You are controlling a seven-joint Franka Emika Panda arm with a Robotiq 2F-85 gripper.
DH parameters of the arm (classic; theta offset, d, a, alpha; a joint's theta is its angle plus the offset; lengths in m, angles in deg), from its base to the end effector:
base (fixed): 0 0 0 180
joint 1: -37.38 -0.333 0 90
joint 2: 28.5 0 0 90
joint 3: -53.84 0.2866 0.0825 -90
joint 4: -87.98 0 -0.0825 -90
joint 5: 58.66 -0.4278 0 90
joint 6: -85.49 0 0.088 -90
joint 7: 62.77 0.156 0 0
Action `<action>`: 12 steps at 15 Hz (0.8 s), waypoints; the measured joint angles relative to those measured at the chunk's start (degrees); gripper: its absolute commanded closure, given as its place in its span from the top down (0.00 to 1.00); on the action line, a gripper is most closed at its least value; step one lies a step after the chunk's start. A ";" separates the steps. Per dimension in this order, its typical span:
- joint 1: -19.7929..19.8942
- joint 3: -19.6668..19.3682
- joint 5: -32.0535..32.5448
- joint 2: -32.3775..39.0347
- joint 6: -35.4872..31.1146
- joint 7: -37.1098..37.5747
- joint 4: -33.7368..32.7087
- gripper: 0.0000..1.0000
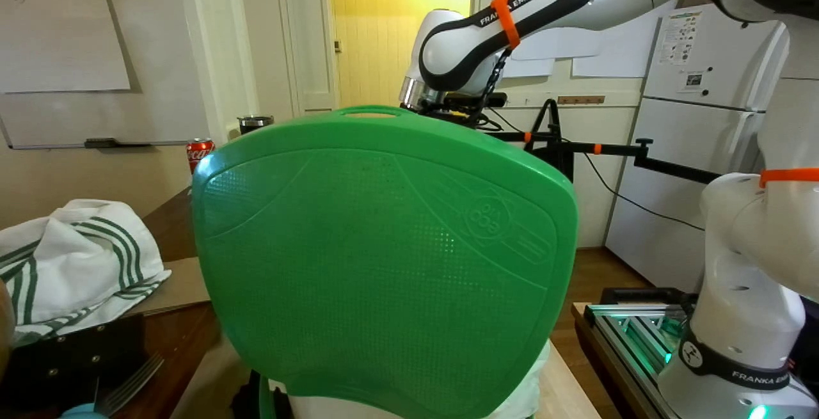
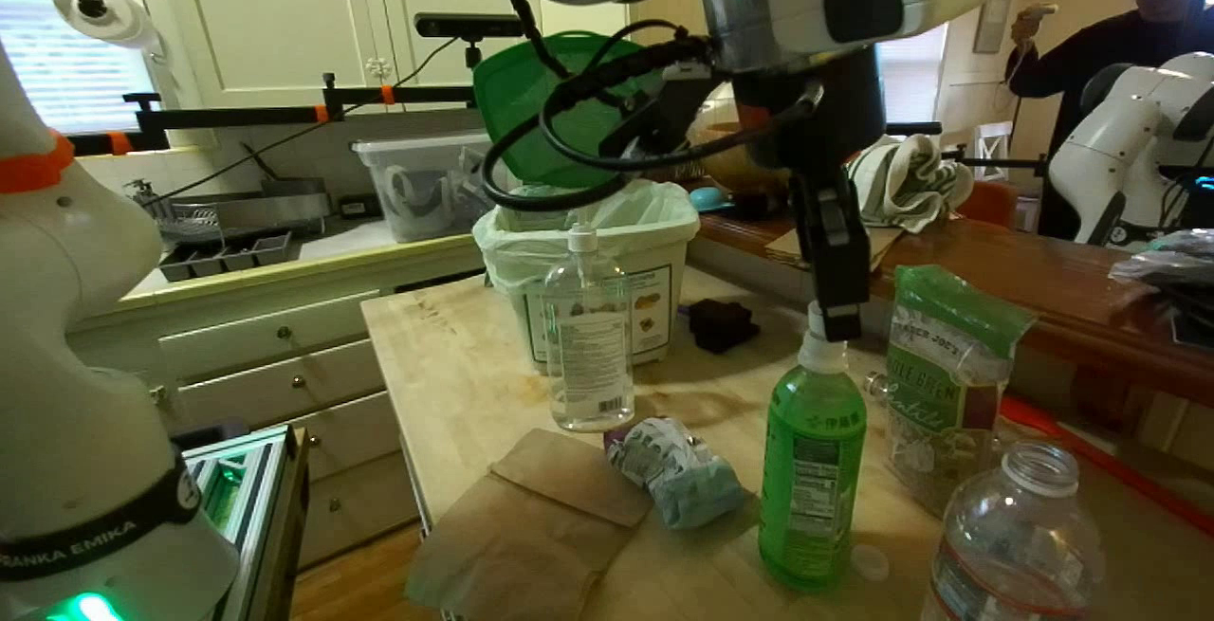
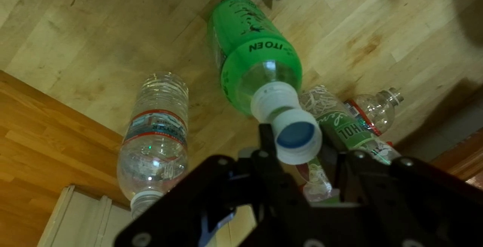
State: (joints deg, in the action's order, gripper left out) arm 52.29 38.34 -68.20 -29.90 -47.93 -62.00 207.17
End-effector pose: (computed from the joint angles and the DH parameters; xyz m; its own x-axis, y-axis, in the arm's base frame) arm 0.5386 -0.3062 0.3687 0.7608 -0.5958 0.2573 -0.5757 -0.8026 -0.1565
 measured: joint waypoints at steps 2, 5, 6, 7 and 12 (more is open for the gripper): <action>0.00 -0.02 0.16 -0.25 0.00 0.00 0.02 0.08; 0.00 -0.02 0.38 -0.67 0.00 0.00 0.08 0.08; 0.00 -0.02 0.46 -0.73 0.01 0.00 0.11 0.08; 0.00 -0.02 0.58 -0.74 0.02 0.00 0.16 0.08; 0.00 -0.04 0.82 -0.74 0.02 0.00 0.94 0.08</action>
State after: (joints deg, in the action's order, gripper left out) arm 52.29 38.29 -67.38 -30.64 -47.92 -62.00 208.11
